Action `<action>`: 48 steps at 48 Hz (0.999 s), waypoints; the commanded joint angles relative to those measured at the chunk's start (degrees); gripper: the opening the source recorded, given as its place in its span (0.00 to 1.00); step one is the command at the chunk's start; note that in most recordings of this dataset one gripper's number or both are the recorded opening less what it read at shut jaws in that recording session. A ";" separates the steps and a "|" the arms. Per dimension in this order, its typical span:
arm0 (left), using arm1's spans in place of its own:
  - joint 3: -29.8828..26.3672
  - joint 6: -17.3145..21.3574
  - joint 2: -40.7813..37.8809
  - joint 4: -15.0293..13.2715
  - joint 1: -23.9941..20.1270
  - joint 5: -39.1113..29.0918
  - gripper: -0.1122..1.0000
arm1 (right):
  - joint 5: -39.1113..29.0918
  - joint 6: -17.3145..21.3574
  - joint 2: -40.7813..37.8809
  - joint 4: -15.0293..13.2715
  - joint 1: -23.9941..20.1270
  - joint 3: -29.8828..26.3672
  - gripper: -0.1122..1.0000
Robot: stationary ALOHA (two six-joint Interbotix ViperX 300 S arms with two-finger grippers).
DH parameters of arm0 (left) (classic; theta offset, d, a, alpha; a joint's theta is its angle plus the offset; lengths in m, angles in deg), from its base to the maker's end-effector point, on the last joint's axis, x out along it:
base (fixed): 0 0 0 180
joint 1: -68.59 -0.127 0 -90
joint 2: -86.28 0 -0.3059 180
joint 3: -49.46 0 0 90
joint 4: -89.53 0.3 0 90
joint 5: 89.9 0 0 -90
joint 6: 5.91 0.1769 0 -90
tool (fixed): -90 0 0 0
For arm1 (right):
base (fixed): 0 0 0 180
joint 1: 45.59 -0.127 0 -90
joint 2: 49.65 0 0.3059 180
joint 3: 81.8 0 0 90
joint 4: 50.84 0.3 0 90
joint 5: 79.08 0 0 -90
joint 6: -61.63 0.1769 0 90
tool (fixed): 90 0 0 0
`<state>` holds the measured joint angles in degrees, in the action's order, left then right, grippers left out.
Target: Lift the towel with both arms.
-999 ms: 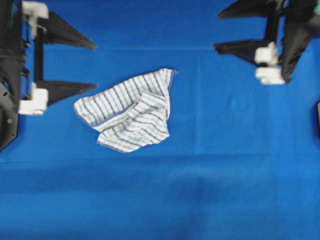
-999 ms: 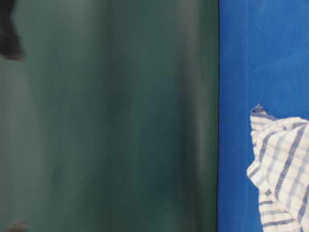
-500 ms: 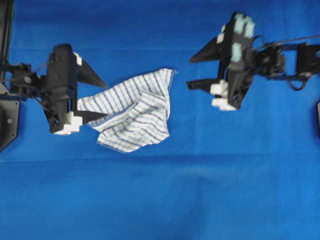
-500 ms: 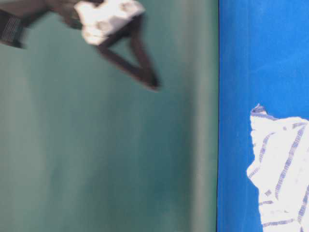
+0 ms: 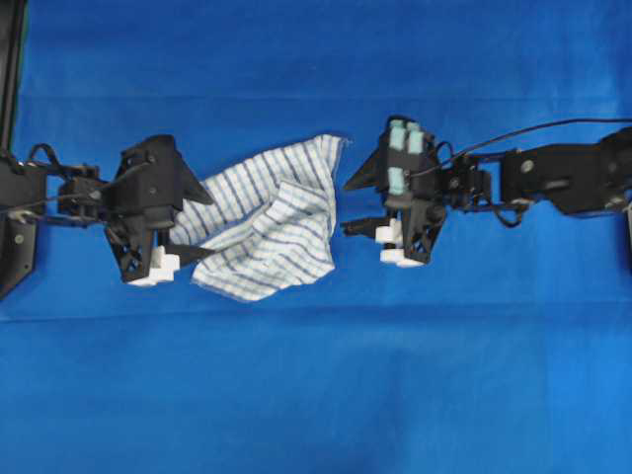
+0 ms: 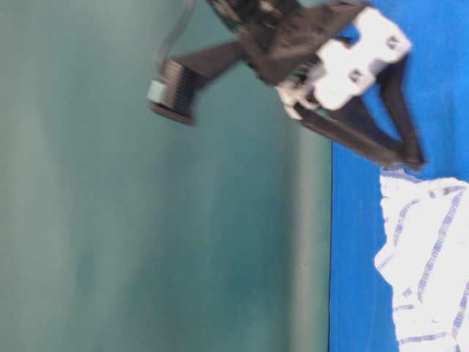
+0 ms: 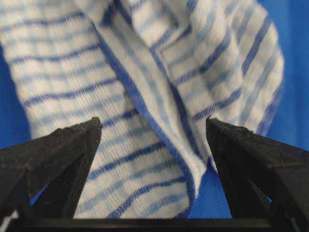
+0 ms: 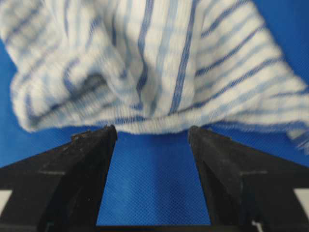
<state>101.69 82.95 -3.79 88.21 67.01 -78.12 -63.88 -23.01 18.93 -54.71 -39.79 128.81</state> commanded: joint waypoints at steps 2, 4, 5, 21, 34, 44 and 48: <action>-0.44 -0.09 -2.81 -0.09 0.18 1.14 0.92 | 0.79 0.09 -1.23 0.35 -0.09 -2.02 0.68; -0.53 -0.09 -3.78 -0.09 0.18 1.14 0.92 | 0.79 0.09 -2.02 0.35 -0.18 -2.55 0.68; -0.53 -0.09 -4.22 -0.09 0.18 1.14 0.92 | 0.88 0.09 -2.37 0.35 -0.18 -2.72 0.68; -0.62 -0.09 -5.89 -0.09 0.18 1.14 0.92 | 1.05 0.09 -4.75 0.35 -1.32 -5.54 0.68; -0.79 -0.09 -5.80 -0.09 0.18 0.53 0.67 | -0.09 0.00 -4.75 0.26 -1.32 -5.63 0.32; -0.88 0.00 -5.36 -0.09 0.18 0.35 0.16 | -2.99 0.00 -4.39 0.26 -1.32 -5.63 0.15; -1.32 0.00 -4.48 0.00 0.18 -0.18 0.12 | -4.04 0.09 -3.25 0.35 -1.32 -5.63 0.15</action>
<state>101.43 82.86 -9.68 88.21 67.01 -78.03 -67.13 -22.92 13.30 -54.53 -40.93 123.98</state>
